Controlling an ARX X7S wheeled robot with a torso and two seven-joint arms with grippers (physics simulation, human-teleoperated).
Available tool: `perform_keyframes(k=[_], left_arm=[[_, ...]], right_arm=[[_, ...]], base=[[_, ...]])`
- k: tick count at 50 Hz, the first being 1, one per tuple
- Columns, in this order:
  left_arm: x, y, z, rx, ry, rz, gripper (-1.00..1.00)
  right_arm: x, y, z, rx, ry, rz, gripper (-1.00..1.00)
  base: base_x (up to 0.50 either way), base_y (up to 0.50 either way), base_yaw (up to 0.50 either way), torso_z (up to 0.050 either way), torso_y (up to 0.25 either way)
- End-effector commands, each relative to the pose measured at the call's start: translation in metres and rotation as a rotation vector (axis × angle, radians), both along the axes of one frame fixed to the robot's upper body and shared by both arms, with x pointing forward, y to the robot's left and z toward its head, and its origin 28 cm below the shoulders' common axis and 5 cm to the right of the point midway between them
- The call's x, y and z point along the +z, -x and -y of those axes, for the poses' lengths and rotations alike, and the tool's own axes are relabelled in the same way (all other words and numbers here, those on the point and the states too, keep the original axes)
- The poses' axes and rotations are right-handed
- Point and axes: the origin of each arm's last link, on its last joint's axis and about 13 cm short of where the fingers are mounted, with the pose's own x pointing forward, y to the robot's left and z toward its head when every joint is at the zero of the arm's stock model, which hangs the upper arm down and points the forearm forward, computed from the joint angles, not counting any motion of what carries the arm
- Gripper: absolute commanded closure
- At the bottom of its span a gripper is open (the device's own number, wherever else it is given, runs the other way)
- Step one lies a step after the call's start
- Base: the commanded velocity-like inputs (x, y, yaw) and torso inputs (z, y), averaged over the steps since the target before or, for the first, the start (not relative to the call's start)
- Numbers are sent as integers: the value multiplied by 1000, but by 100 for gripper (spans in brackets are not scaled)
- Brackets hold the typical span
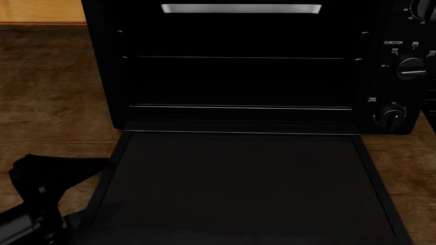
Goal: Close the toaster oven door.
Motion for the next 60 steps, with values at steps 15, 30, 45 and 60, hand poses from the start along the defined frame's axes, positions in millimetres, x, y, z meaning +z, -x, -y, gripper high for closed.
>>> perform_keyframes(k=[15,30,45,60], left_arm=[[40,34,25,-89,586,155,-100],[12,49,64,71,820,-57,-100],[28,64,92,323,970,-358,-100],[52,36,101,467,1158,-426,-100]], right_arm=[[1,4,0,-1,0,5,-100],[4,7,1,-2,0,15,-100],[-1,11,4,-7,-16,19,-100],[3,15,3,-4,-16,32,-100]], base=[[-1,-2,-2,1,4],[-2,0,0,1,3],[-2,-1,-1,1,2],[-1,0,0,1,1]])
